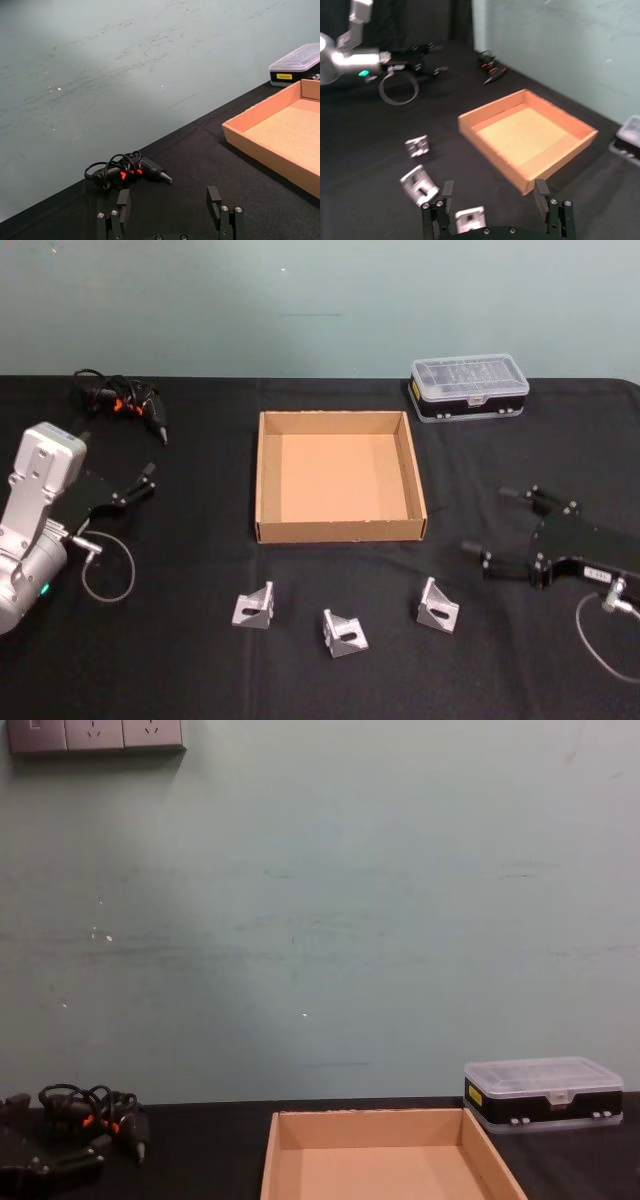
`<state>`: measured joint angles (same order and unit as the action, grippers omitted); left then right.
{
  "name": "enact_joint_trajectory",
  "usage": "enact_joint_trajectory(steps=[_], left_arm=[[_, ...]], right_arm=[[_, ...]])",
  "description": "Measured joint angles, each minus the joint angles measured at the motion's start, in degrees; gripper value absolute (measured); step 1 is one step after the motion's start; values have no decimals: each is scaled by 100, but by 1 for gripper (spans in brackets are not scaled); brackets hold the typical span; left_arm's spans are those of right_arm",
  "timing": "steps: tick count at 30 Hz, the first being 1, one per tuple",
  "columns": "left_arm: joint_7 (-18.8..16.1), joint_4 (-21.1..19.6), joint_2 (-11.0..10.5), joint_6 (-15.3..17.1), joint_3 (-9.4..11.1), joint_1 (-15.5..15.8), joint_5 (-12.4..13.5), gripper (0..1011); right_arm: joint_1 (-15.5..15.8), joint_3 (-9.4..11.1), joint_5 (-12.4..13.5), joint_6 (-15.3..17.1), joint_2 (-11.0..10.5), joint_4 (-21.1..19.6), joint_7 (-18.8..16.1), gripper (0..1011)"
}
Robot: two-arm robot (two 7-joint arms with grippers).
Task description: Use one hand to pick up the angle iron from the table and place it into the box.
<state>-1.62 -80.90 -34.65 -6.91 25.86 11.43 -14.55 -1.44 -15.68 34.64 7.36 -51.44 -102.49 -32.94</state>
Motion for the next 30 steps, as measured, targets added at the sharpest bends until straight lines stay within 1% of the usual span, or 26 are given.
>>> enact_joint_trajectory(steps=[2,3,5,8,9,10,11,13,14,16,19,21,30], left_arm=[[0,0,0,0,0,0,0,1000],[0,0,0,0,0,0,0,1000],[0,0,0,0,0,0,0,1000],[0,0,0,0,0,0,0,1000],[0,0,0,0,0,0,0,1000],[0,0,0,0,0,0,0,1000],[0,0,0,0,0,0,0,1000],[0,0,0,0,0,0,0,1000],[0,0,0,0,0,0,0,1000],[0,0,0,0,0,0,0,1000],[0,0,0,0,0,0,0,1000],[0,0,0,0,0,0,0,1000],[0,0,0,0,0,0,0,1000]], right_arm=[[-17,-41,-6,43,-59,-14,-97,1000],[-43,-101,-30,91,-102,-16,-182,1000],[-99,-229,-83,162,-134,23,-294,1000],[-173,-366,-148,220,-131,104,-378,1000],[-224,-466,-199,256,-111,175,-429,1000],[-247,-506,-220,271,-100,204,-447,1000],[-301,-596,-265,299,-76,267,-488,1000],[-329,-637,-291,314,-63,299,-504,1000],[-387,-719,-336,338,-36,370,-537,1000],[-453,-816,-391,359,2,451,-574,1000],[-512,-892,-437,371,32,522,-595,1000],[-591,-987,-494,393,82,632,-625,1002],[-775,-1201,-610,408,214,876,-704,1000]])
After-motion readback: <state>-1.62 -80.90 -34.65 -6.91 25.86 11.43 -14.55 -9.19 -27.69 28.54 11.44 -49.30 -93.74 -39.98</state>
